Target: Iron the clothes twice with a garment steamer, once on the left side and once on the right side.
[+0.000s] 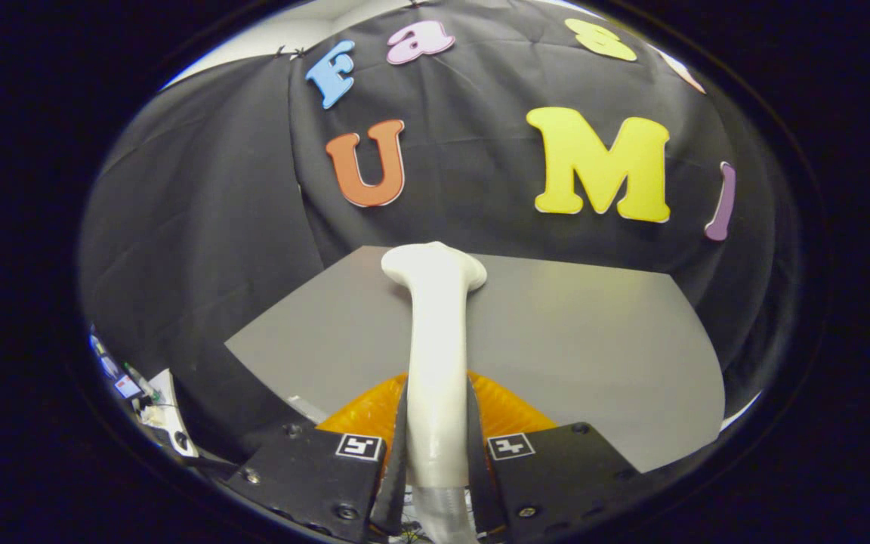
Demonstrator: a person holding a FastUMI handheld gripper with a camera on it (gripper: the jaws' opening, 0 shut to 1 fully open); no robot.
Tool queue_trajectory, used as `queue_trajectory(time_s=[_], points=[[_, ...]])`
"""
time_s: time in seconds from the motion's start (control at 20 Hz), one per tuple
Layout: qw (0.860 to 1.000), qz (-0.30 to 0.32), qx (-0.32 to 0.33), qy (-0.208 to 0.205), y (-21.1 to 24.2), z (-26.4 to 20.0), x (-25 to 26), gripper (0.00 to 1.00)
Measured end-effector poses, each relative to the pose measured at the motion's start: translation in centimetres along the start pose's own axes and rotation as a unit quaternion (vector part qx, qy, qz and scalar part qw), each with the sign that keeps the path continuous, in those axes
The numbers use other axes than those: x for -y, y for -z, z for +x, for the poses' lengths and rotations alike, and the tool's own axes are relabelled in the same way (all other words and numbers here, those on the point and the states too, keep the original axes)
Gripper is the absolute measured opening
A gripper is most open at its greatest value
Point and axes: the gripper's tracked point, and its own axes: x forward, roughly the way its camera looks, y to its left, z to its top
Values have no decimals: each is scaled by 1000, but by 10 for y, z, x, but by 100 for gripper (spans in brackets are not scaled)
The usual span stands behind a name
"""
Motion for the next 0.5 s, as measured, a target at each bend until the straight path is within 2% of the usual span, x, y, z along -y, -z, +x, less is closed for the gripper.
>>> queue_trajectory(time_s=[0.3, 0.5], points=[[998, 11, 69, 5, -27, -94, 29, 37], [993, 35, 113, 24, -37, -168, 62, 37]])
